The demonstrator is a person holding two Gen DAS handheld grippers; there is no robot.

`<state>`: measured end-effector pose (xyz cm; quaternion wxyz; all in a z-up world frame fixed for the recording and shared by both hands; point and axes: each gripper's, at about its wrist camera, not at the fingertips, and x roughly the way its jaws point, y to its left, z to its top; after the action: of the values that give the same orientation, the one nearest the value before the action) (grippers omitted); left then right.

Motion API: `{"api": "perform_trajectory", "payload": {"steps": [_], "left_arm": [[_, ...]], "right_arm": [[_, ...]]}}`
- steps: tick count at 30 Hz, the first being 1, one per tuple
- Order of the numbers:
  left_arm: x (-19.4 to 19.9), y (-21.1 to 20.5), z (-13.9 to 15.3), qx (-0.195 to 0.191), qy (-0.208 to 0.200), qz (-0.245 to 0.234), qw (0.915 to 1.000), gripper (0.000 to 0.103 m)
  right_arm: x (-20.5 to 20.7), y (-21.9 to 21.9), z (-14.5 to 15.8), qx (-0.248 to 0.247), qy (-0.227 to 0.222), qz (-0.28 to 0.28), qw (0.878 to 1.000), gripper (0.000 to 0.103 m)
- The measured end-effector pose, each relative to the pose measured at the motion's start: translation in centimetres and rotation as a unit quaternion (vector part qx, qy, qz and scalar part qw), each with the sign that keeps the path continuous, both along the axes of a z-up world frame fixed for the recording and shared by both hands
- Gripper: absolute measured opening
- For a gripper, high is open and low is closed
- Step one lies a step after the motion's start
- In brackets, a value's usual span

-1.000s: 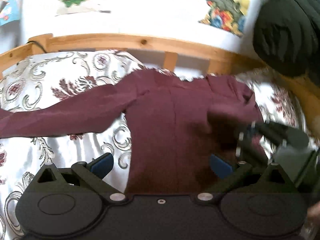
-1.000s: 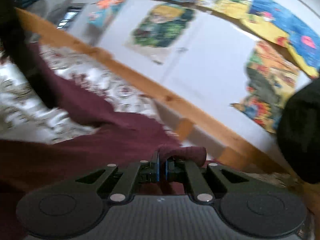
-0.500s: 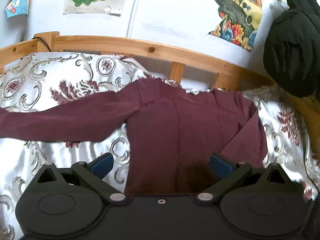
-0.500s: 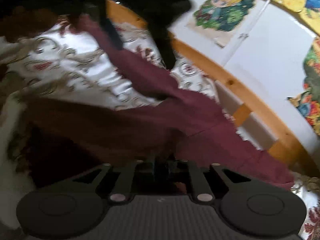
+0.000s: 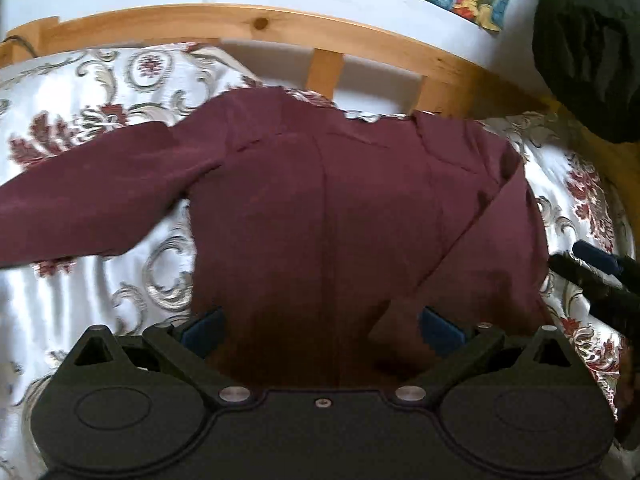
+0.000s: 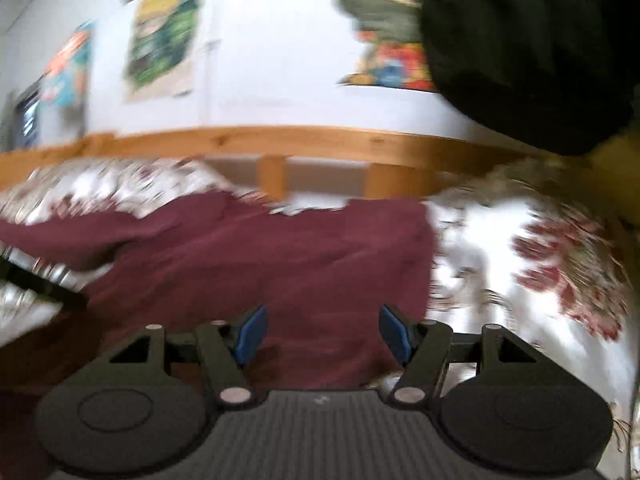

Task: Fold small clothes

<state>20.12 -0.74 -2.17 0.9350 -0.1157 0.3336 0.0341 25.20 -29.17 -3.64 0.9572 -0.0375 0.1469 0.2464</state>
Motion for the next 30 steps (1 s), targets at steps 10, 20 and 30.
{"api": "perform_trajectory", "payload": {"steps": [10, 20, 30], "left_arm": [[4.5, -2.1, 0.2, 0.019, -0.031, -0.068, 0.9970, 0.102], [4.4, -3.0, -3.3, 0.077, 0.056, -0.071, 0.9929, 0.102], [-1.6, -0.4, -4.5, 0.092, 0.099, -0.061, 0.9889, 0.102]], "right_arm": [[2.0, 0.2, -1.6, 0.005, -0.002, -0.078, 0.997, 0.069], [6.9, -3.7, -3.5, 0.089, 0.103, -0.110, 0.985, 0.027], [6.9, -4.8, -3.5, 0.099, 0.118, -0.163, 0.975, 0.003]]}}
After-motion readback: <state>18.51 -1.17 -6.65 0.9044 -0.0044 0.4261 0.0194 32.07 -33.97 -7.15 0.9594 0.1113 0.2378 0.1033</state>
